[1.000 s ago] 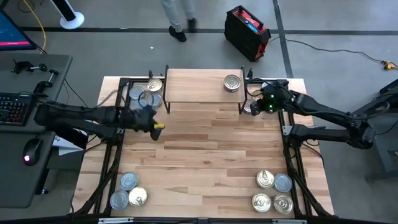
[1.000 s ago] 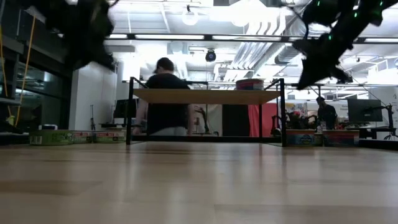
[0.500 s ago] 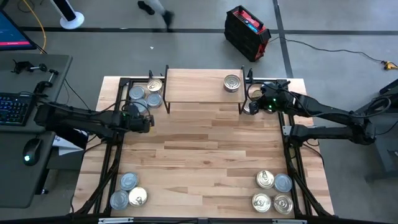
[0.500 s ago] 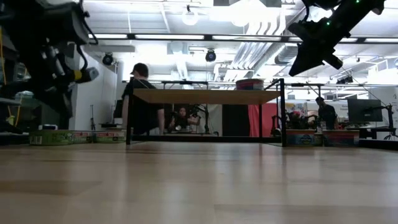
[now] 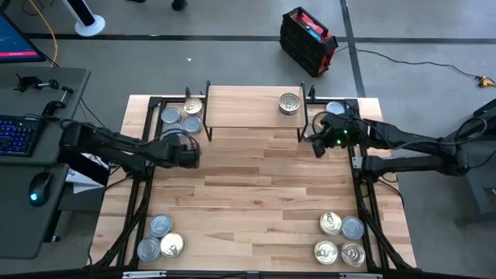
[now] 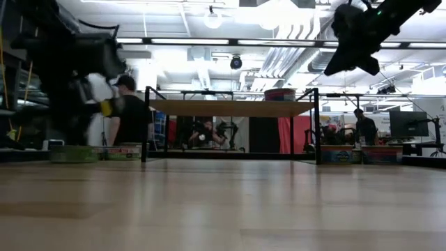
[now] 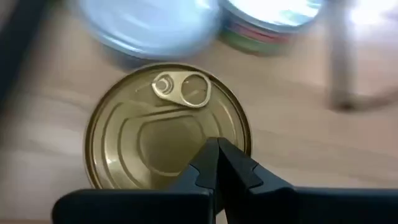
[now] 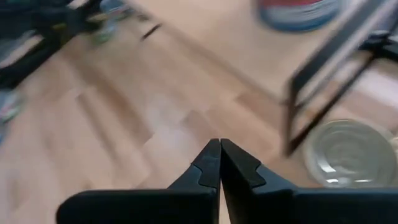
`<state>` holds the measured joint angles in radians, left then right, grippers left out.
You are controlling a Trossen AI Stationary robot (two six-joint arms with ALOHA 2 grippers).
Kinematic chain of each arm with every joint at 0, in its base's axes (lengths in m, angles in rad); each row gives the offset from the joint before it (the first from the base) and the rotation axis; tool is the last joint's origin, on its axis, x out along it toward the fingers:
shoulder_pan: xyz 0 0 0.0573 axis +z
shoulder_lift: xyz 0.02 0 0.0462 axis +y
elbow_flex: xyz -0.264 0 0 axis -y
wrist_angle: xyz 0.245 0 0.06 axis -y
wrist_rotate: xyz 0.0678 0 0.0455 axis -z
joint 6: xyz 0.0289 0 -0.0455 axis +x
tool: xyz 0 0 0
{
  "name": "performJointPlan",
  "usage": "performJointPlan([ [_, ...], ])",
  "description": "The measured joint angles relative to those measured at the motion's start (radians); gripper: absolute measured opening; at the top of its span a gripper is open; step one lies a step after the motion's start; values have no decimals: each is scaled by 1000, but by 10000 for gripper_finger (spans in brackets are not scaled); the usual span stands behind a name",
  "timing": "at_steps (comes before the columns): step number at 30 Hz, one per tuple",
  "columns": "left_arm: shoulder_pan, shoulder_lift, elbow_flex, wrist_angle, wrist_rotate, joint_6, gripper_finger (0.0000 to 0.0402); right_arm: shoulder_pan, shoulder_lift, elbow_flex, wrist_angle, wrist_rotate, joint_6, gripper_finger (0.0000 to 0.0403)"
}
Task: Stack canned seafood by type on shelf
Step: Put the green tuna can on the shelf
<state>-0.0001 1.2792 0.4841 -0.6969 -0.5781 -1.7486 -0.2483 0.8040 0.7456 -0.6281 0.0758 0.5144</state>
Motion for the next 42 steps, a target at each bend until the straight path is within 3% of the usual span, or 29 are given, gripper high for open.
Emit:
performJointPlan([
  [3,-59,58,55,130,67,23,0,81,-26,0,-2,-41,1,0],
  [7,-122,168,171,270,128,185,0,215,-30,-1,4,-47,24,0],
  [12,-196,382,377,371,192,373,0,370,53,-6,80,-19,34,0],
  [16,-197,492,549,372,298,668,0,459,182,-7,221,3,25,0],
  [20,-192,434,634,358,349,1031,0,518,337,-7,352,-6,0,0],
  [23,-193,331,579,359,391,1195,0,537,451,-5,398,-38,20,0],
  [26,-197,209,437,402,435,1290,0,538,566,44,415,-82,27,0],
  [30,-185,93,162,687,543,1414,0,534,733,167,357,-75,-16,0],
  [33,-155,59,23,882,551,1500,0,522,861,283,299,-67,-133,0],
  [37,-128,64,-49,975,557,1675,0,496,1019,421,241,-54,-283,0],
  [42,-118,99,-57,993,563,1825,0,435,1143,559,139,-52,-259,0],
])
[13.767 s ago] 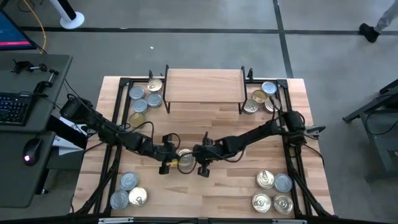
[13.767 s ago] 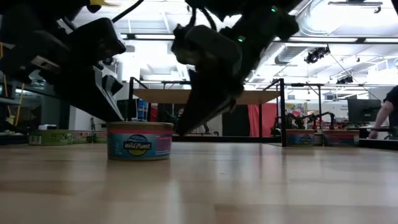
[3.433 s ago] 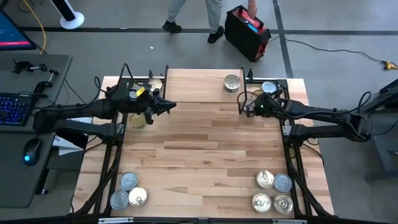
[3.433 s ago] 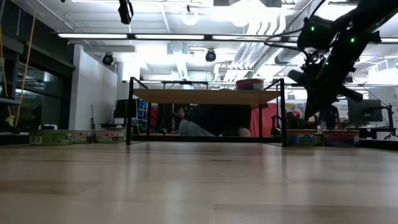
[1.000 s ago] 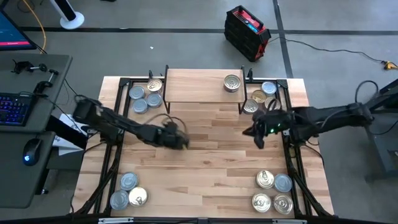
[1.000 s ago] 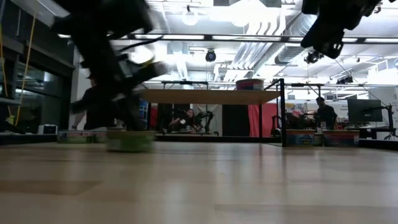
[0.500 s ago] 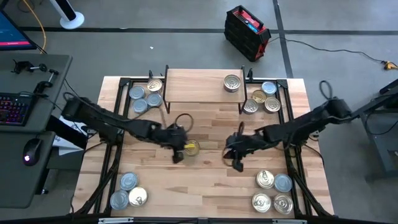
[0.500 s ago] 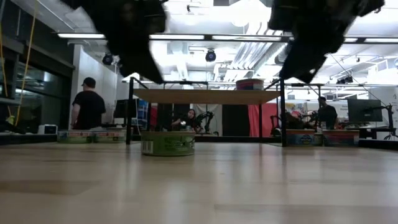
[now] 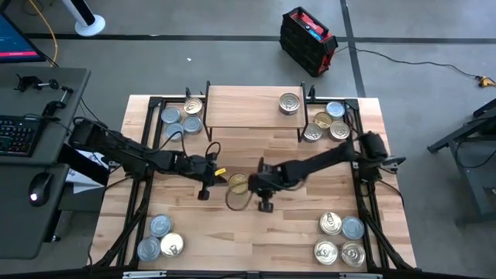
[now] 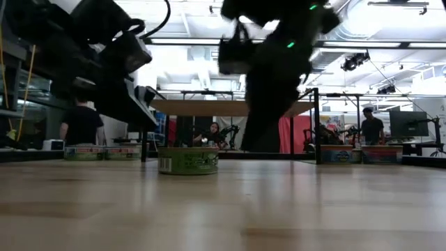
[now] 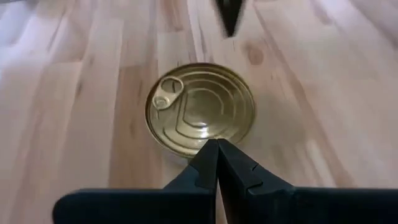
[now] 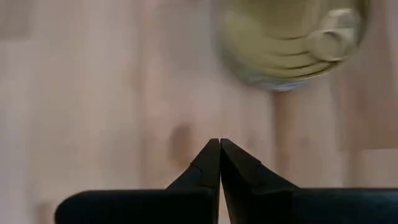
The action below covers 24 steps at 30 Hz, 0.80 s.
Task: Stack canned seafood by type on shelf
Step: Put the green tuna can on the shelf
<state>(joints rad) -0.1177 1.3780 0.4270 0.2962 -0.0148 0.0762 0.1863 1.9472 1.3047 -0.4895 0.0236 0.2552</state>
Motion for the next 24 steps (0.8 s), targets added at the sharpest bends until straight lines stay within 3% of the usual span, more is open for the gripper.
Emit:
performJointPlan([
  [4,14,35,-2,35,-53,46,0,-43,40,51,-20,1,9,0],
  [13,33,149,-2,153,37,78,0,-113,50,51,-9,-1,-1,0],
  [24,31,217,0,203,57,49,0,-87,50,69,24,-67,-19,0],
])
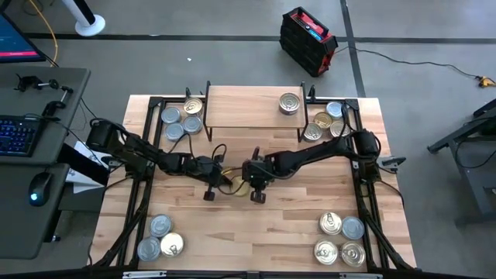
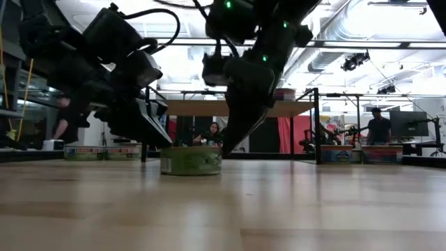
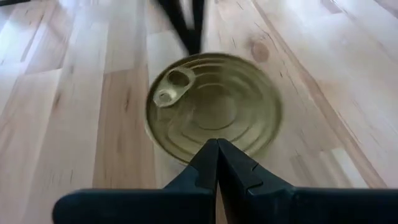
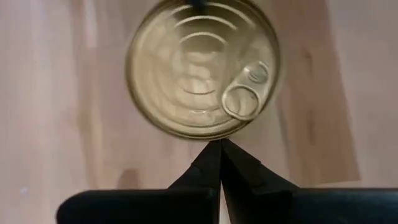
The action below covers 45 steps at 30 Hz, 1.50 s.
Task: Stack canned seafood by type on shelf
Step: Put the green tuna can on the shelf
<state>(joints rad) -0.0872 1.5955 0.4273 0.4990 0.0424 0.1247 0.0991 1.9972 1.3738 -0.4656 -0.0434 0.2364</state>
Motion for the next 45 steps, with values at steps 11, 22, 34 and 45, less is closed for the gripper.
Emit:
performJointPlan([
  [11,-11,-4,-5,-111,-55,-113,0,32,-11,242,-104,14,-88,0],
  [22,-10,-210,-5,-304,-150,-213,0,-29,-18,449,-313,7,-200,5],
  [34,-77,-401,-40,-359,-268,-422,0,-95,-10,379,-423,-113,-361,213],
  [45,-153,-422,-35,-291,-255,-561,0,-99,113,378,-440,-66,-629,304],
])
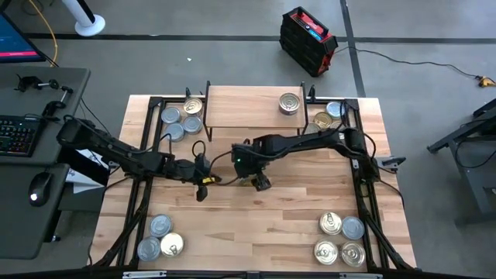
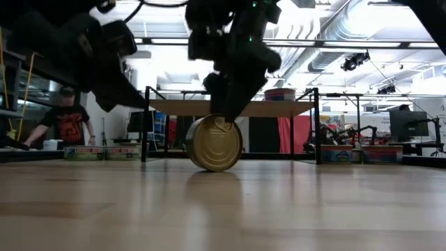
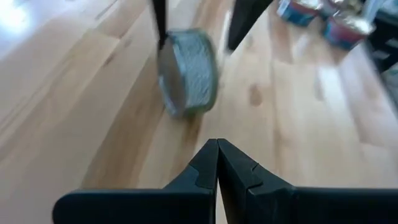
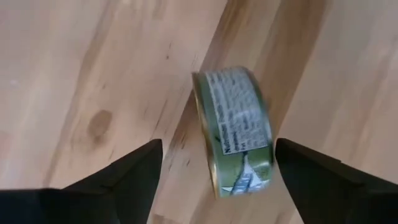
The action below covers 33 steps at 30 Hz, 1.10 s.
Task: Stack canned seafood by type on shelf
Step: Put the green tuna can on the shelf
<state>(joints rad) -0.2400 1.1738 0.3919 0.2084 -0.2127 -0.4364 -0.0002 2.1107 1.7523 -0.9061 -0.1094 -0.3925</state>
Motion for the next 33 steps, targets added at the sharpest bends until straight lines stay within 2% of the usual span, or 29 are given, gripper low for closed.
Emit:
performJointPlan([
  [4,-19,-37,18,-5,0,-6,0,0,33,0,31,2,-25,303],
  [7,-22,-87,36,-13,0,3,0,3,41,-1,56,4,-35,283],
  [9,-23,-131,50,-30,-8,26,0,7,40,-1,92,11,-35,251],
  [14,-23,-284,110,-136,-49,113,0,14,40,0,120,16,19,122],
  [15,-23,-319,128,-177,-63,134,0,14,39,1,110,-2,44,110],
  [20,-23,-467,231,-339,-149,249,0,14,-25,-1,-29,-138,247,111],
  [22,-22,-510,257,-370,-188,290,0,26,-79,-1,-88,-142,297,111],
  [28,-22,-595,267,-396,-240,342,0,47,-241,-6,-178,12,440,111],
  [31,-22,-611,267,-419,-242,334,0,26,-363,-87,-157,114,565,111],
  [33,-23,-613,267,-437,-241,334,0,14,-457,-189,-100,185,686,111],
])
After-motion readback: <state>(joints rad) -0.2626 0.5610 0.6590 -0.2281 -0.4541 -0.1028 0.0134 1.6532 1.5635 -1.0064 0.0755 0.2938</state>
